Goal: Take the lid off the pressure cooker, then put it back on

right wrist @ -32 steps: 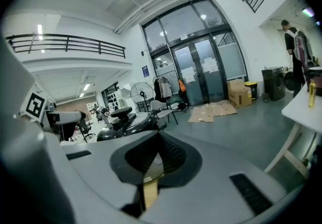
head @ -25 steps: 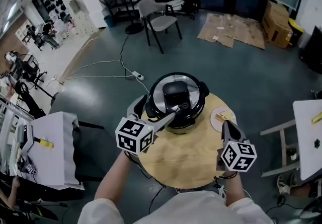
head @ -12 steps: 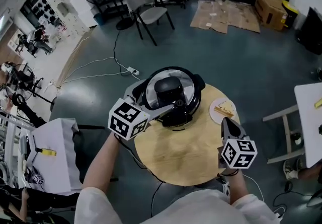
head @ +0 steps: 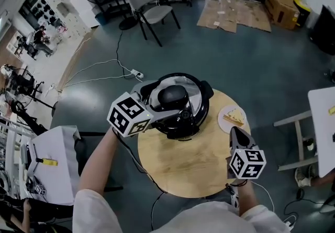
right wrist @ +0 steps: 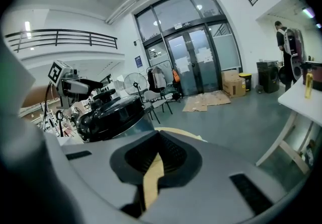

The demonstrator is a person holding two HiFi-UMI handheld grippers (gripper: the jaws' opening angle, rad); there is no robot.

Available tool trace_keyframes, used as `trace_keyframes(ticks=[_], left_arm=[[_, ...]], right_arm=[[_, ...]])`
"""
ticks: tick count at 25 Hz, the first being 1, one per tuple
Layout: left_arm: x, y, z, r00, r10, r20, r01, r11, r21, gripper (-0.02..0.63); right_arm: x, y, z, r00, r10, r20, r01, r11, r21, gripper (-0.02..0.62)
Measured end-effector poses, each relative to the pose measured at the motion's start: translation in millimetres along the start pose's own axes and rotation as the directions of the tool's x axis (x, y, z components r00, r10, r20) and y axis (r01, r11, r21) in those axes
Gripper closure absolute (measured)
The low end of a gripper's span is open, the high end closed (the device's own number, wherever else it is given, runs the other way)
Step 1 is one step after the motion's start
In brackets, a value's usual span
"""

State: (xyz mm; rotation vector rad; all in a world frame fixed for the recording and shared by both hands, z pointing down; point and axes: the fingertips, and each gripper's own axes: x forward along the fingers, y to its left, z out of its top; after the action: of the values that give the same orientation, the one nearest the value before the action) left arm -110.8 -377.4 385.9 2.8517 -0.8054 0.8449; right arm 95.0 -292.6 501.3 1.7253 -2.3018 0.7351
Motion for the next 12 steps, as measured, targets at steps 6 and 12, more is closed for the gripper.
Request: trace_keyframes(ticks=[6, 12], left_arm=[[19, 3, -7, 0.996, -0.046, -0.082, 0.05, 0.998, 0.039, 0.14], [33, 9, -17, 0.987, -0.077, -0.139, 0.083, 0.996, 0.034, 0.178]], right_arm=[[7, -11, 2, 1.0, -0.016, -0.009, 0.016, 1.0, 0.01, 0.595], [13, -21, -1, 0.999, -0.032, -0.023, 0.033, 0.999, 0.025, 0.595]])
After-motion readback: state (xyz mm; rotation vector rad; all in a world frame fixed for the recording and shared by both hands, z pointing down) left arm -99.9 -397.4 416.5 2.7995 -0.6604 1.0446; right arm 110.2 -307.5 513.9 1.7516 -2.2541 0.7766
